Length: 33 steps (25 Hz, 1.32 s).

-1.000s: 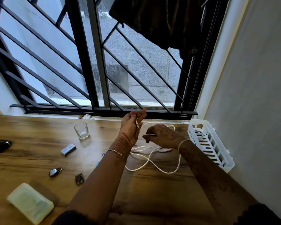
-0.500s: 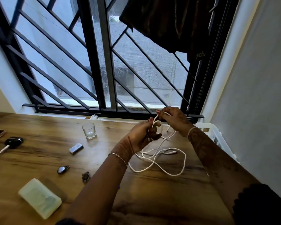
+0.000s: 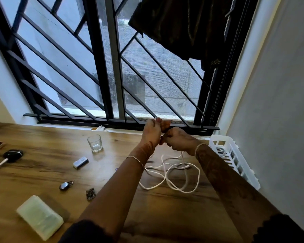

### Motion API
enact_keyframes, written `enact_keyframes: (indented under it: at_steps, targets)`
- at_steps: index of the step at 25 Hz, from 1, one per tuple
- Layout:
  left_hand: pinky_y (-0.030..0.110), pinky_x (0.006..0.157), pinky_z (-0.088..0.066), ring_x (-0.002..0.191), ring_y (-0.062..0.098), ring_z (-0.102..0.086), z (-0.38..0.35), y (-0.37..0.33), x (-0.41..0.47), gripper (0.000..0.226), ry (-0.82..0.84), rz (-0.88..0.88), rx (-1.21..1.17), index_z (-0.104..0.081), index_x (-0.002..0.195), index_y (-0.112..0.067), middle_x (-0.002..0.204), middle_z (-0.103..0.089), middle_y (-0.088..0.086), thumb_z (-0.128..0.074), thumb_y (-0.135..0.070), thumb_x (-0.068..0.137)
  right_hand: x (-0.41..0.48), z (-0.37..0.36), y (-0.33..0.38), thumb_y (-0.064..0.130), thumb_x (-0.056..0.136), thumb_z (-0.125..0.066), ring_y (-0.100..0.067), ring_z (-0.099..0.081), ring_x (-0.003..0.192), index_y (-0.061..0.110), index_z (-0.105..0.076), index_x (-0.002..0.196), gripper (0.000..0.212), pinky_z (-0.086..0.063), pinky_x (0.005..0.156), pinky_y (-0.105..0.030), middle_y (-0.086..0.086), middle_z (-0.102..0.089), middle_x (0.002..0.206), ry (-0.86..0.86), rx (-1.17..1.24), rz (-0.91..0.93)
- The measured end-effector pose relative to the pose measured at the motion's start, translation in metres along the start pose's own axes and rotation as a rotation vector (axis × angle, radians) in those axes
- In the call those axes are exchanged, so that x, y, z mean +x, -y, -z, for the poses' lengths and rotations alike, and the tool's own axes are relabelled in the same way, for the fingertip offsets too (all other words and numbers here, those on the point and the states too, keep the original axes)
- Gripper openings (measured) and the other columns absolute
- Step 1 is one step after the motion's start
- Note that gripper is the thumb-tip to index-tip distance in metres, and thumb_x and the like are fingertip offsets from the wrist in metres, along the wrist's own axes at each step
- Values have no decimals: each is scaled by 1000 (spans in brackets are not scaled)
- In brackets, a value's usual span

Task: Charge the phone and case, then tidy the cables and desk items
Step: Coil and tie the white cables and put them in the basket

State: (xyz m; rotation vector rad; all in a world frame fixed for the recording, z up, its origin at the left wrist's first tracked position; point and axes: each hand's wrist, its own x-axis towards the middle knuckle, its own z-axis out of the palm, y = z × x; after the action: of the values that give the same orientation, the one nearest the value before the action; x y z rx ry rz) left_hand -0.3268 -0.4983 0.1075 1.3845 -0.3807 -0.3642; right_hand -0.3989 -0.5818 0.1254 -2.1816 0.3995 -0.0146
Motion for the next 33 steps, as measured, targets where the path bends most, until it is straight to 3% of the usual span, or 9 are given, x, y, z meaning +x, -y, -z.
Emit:
enact_keyframes:
  at_steps: [3,7,11,14,19,23,26,29,33]
  targets:
    - [23,53,-41,66,19,-58,10,15,-1,24,-45,-322,648,-43,95,-10,77,-59,2,-34,-30,102,2,13,6,22,87,-60,-10,-34,44,12,-64,70,20,-25,41,-19,3,-44,52,-80,121,-27]
    - [34,60,-44,58,20,-53,18,24,1,39,76,-282,674,-56,90,-6,67,-58,7,-31,-32,103,10,23,7,28,90,-60,-11,-31,44,12,-62,68,28,-23,42,-21,0,-41,54,-144,163,-44]
    - [22,53,-42,44,7,-40,12,13,-5,45,238,23,162,-61,82,-9,58,-50,0,-37,-43,100,14,22,-1,36,83,-69,-9,-43,50,13,-58,68,30,-33,43,-20,0,-52,58,-343,132,52]
    - [18,50,-34,33,3,-27,9,8,-2,39,235,186,-308,-54,81,-9,45,-40,-8,-35,-34,102,21,17,-4,35,85,-68,-13,-47,58,4,-61,74,34,-37,53,-24,-6,-57,66,-416,210,100]
    - [18,51,-42,41,8,-50,5,-9,9,36,135,232,-684,-54,84,-5,55,-48,-2,-29,-22,103,18,6,-10,32,96,-50,-12,-35,47,15,-60,80,25,-26,42,-21,-2,-47,64,-197,274,-12]
    - [21,49,-42,59,11,-62,5,-13,15,25,85,112,-460,-53,97,-4,74,-60,3,-32,-18,102,15,12,-3,19,91,-57,-9,-35,44,7,-69,89,17,-26,39,-17,0,-46,61,18,251,-53]
    - [29,63,-52,75,20,-63,4,-7,19,25,50,-3,-81,-47,105,-1,87,-62,11,-28,-16,104,18,17,3,14,88,-57,-9,-35,43,6,-68,88,13,-26,38,-15,0,-46,58,51,196,-78]
    - [35,72,-41,80,22,-50,13,5,20,23,-3,-151,509,-45,92,-5,82,-54,7,-34,-21,103,23,19,5,18,92,-53,-6,-33,38,11,-60,76,19,-23,37,-15,0,-43,56,-6,240,-60]
    - [40,69,-42,61,24,-50,17,12,17,40,100,-235,534,-51,84,-2,62,-54,6,-27,-27,104,31,18,8,26,96,-50,-7,-38,39,12,-55,70,30,-27,40,-19,1,-46,54,-106,266,28]
